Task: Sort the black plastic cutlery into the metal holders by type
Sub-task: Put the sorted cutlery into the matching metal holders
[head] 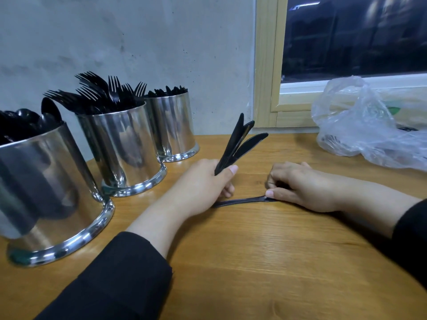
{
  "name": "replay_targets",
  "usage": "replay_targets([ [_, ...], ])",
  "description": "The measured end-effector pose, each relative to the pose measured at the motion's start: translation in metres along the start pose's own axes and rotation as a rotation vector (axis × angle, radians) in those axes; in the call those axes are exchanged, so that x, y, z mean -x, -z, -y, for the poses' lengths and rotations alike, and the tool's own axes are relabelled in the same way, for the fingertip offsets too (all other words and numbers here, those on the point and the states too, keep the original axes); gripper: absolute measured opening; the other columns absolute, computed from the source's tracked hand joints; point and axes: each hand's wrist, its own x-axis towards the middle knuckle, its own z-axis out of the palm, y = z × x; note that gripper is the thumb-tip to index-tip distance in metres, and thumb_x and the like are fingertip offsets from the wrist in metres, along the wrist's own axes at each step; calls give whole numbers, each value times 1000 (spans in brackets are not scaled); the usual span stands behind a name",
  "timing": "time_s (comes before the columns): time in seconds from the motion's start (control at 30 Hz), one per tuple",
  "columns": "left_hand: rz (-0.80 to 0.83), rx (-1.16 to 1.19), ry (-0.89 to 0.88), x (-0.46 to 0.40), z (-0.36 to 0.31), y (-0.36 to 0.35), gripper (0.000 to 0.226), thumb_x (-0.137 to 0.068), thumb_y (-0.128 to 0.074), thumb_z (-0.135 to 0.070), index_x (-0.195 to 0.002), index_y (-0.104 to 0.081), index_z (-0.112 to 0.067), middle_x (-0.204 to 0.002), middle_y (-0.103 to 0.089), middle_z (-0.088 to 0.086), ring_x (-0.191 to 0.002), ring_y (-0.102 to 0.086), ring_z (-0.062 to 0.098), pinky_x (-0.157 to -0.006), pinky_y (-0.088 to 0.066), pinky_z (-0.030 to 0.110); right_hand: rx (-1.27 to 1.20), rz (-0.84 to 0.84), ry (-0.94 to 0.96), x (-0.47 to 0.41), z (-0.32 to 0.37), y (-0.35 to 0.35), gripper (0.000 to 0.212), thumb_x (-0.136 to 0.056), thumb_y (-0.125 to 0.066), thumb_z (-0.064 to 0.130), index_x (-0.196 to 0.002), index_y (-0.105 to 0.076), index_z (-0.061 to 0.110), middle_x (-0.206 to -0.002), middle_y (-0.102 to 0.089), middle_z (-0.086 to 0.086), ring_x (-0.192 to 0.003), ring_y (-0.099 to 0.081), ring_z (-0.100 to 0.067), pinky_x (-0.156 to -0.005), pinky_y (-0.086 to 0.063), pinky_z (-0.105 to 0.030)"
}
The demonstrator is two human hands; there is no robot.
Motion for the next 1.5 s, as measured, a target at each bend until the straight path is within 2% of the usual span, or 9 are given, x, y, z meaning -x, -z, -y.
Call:
replay_targets([
  [0.17, -25, 8, 6, 0, 0, 1, 34, -104, -49, -41, -85, -62, -17, -83, -78, 0, -76, -75, 12, -75, -58, 27, -82, 46, -28, 6, -7, 8, 37, -81, -58, 69, -91, -57, 33, -98, -54, 18, -101, -49, 2, -95, -33, -31],
  [0.4, -23, -74, -12, 2, 0, 2, 38, -104, -49, -42, -87, -67, -14, -86, -78, -6, -74, -70, 0, -72, -53, 20, -126, 69, -52, 6, 0, 10, 28, -85, -66, 56, -86, -56, 30, -96, -56, 17, -90, -51, 1, -81, -31, -20],
  [0.57, 10, 33, 2, 1, 0, 0, 35, -104, -50, -38, -80, -60, -15, -82, -78, 2, -70, -74, 21, -76, -62, 40, -176, -151, -40, 7, 10, -1, 32, -87, -66, 51, -80, -50, 24, -77, -62, 16, -70, -50, -7, -69, -37, -21],
  [0.73, -6, -23, -49, 1, 2, 1, 32, -105, -47, -40, -91, -61, -15, -62, -63, -4, -49, -51, 13, -56, -45, 26, -504, -527, -119, -2, 26, 1, 24, -82, -78, 33, -82, -56, 25, -67, -61, 9, -61, -48, -4, -62, -40, -21],
  [0.83, -12, 167, -9, 0, 3, -1, 33, -101, -56, -41, -88, -60, -11, -64, -46, 2, -49, -40, 17, -49, -38, 27, -812, -773, -174, -12, 41, 1, 29, -86, -74, 26, -110, -60, 27, -82, -62, 6, -75, -58, -8, -74, -45, -19],
  [1.0, -62, 239, -45, -1, 3, -8, 29, -99, -61, -38, -72, -57, -30, -51, -43, -9, -47, -46, 14, -50, -38, 23, -1019, -712, -96, -25, 75, -2, 71, -89, -49, 49, -153, -29, 24, -111, -67, -1, -106, -65, -12, -90, -55, -34],
  [1.13, -28, 134, -35, -4, 7, -14, 36, -100, -57, -37, -66, -53, -28, -54, -52, -5, -51, -50, 11, -53, -38, 24, -936, -686, -82, -41, 94, 5, 53, -97, -52, 48, -143, -42, 25, -115, -70, 7, -110, -66, -12, -102, -48, -40],
  [1.23, -25, 169, -20, -4, 8, -13, 35, -98, -59, -36, -63, -54, -34, -52, -48, -5, -49, -48, 16, -51, -37, 26, -869, -691, -110, -46, 103, 11, 14, -99, -55, 29, -106, -61, 18, -93, -75, 1, -88, -69, -11, -79, -51, -27],
  [1.5, -173, 340, -43, -7, 9, -5, 29, -91, -70, -37, -72, -52, -24, -55, -39, -12, -48, -37, 9, -49, -32, 25, -712, -700, -133, -55, 104, 45, 32, -99, -54, 38, -86, -63, 10, -54, -59, 5, -49, -51, -6, -54, -42, -21],
])
